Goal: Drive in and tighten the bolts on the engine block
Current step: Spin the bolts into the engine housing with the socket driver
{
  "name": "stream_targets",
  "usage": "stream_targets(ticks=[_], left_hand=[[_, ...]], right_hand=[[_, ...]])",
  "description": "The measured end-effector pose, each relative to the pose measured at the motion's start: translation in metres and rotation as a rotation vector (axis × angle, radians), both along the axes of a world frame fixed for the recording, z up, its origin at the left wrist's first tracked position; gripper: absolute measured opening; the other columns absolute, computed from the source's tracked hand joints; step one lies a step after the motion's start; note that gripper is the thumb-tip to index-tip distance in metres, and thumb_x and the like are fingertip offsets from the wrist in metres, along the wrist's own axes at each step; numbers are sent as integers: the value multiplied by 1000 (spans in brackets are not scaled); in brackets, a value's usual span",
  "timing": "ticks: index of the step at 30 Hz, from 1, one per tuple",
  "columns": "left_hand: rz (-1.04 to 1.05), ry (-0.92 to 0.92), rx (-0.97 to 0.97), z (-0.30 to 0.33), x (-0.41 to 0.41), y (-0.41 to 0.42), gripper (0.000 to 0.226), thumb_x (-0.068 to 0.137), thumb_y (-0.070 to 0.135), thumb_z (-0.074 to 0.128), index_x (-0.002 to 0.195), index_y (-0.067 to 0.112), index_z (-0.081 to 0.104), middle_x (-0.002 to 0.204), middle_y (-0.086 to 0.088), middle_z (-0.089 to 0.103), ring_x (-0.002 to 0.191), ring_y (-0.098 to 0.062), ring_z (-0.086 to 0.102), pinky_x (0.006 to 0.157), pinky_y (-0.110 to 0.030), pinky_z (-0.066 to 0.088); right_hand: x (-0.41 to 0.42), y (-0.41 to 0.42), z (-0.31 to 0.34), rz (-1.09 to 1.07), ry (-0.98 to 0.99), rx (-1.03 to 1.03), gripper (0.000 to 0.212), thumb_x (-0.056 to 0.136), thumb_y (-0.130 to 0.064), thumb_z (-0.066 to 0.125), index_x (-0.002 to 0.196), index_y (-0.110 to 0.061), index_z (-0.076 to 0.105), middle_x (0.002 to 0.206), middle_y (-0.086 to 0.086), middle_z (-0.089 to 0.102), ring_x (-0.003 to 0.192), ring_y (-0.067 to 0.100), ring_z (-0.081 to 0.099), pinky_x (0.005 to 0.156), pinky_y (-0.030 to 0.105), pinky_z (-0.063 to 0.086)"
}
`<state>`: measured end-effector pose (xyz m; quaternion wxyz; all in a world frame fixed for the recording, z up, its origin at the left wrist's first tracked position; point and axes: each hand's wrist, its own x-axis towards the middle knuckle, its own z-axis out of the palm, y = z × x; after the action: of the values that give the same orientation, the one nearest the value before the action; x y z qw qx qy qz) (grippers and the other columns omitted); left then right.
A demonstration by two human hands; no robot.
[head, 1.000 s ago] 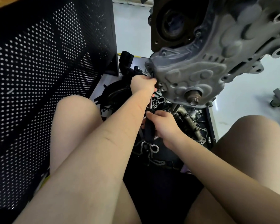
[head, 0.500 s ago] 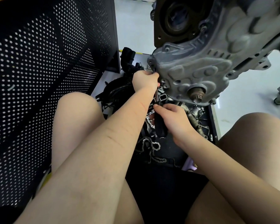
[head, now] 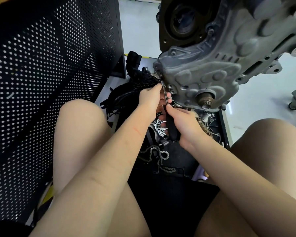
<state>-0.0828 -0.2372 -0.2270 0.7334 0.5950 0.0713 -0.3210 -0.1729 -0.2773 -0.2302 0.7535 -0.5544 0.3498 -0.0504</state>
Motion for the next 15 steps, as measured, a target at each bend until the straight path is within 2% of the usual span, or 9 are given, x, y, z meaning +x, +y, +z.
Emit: stream_targets(ticks=[1,3,5,6,7,8,10,12,15], left_hand=[[-78,48,-33,-5,-6,5,31,98,25,41,76,9,56,51,1,64,34,-8,54,30,-12,34],[-269,88,-64,-15,-14,14,36,99,34,36,85,13,62,66,4,71,43,-6,53,33,-14,33],[-315,109,-131,-20,-13,18,35,98,35,36,90,16,64,77,5,73,79,-13,48,55,-15,36],[-281,120,-161,-19,-11,18,33,98,32,39,88,14,64,76,4,73,90,-18,40,64,-19,37],[-239,126,-168,-16,-10,17,32,97,30,42,84,12,64,72,2,73,93,-20,37,70,-21,38],[-206,129,-161,-13,-9,16,31,97,27,44,79,10,64,67,1,71,90,-19,42,72,-22,41],[-173,122,-140,-8,-11,15,30,95,24,49,73,8,61,56,0,67,69,-12,61,65,-21,51],[-138,84,-115,-7,-14,14,27,93,20,54,71,6,59,49,0,63,50,-8,64,53,-18,53],[-125,-7,-42,-9,-16,12,24,91,20,58,72,7,60,49,3,63,48,-7,62,52,-21,51]], right_hand=[[0,2,0,-9,-7,86,21,96,-25,50,84,-9,57,64,3,55,43,9,50,37,15,39],[1,3,0,-47,-29,252,23,94,-28,51,87,-8,58,65,4,53,46,10,50,37,16,40],[2,4,2,-82,-70,381,25,93,-30,54,85,-7,59,62,4,53,44,10,52,36,17,42],[2,5,3,-86,-98,420,24,92,-29,55,83,-6,60,61,4,53,43,10,52,36,17,44],[3,5,5,-83,-121,427,22,91,-26,56,82,-6,60,60,5,53,42,10,53,37,17,45],[4,6,5,-75,-136,409,19,90,-23,58,81,-7,60,60,5,54,42,10,53,39,17,46],[4,7,5,-68,-137,353,12,89,-15,60,80,-7,60,62,5,56,43,9,55,41,18,47],[3,9,3,-80,-112,342,7,88,-11,61,83,-6,61,65,5,58,45,9,56,43,19,49],[2,7,-1,-123,-82,383,9,90,-14,58,89,-6,61,67,4,59,47,9,57,44,19,50]])
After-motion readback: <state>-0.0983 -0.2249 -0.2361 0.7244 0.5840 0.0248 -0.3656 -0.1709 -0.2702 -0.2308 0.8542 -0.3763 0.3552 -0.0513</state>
